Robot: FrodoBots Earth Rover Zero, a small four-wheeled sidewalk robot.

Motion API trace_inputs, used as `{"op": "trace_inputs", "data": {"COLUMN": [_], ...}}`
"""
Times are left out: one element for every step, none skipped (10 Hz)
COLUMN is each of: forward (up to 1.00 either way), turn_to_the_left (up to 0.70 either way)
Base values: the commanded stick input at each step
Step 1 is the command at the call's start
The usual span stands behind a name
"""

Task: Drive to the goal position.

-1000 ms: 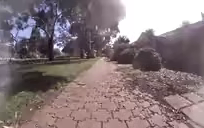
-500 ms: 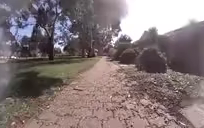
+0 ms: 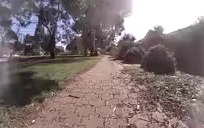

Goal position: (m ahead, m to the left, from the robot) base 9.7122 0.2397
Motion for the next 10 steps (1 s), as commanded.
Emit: {"op": "trace_inputs", "data": {"forward": [0.70, 0.70, 0.70, 0.70, 0.70, 0.70, 0.70, 0.70, 0.70, 0.70], "turn_to_the_left": [0.00, 0.00, 0.00, 0.00, 0.00, 0.00, 0.00, 0.00, 0.00, -0.08]}}
